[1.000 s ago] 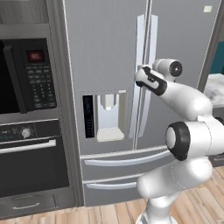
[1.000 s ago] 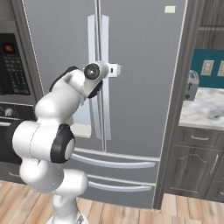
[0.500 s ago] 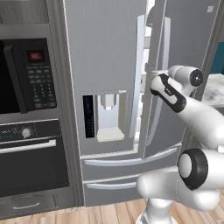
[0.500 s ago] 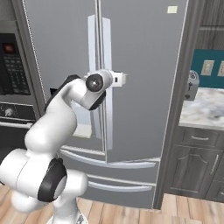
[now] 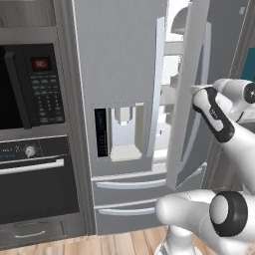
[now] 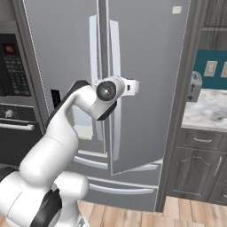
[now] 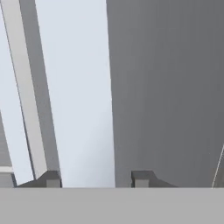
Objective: Take the cakes from the fridge and place them on the empty tray on the dining counter.
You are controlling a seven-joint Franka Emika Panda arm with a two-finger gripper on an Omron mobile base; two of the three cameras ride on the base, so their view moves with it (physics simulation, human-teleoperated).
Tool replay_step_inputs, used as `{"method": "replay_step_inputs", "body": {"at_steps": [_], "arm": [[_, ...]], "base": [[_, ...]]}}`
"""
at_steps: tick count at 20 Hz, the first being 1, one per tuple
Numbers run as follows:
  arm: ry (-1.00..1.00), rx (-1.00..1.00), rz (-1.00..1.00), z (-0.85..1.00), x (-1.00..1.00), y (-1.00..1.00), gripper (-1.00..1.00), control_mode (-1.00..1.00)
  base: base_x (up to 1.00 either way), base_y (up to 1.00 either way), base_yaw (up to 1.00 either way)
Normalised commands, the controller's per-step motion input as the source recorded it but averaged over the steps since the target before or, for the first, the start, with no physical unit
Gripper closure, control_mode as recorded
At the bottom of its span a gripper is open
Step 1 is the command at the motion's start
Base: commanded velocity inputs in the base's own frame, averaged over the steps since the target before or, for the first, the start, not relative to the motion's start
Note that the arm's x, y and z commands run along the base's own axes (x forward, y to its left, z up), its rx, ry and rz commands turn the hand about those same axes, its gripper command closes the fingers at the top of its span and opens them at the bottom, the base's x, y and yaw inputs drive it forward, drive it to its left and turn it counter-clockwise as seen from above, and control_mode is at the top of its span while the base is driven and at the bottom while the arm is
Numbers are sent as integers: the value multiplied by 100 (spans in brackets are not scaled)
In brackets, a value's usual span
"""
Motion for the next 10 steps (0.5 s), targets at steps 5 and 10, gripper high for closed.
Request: {"method": "replay_step_inputs", "body": {"at_steps": [5,10], "arm": [[0,0,0,0,-77,-85,100,-100],[0,0,0,0,-71,-83,100,-100]], "base": [[0,0,0],[0,0,0]]}}
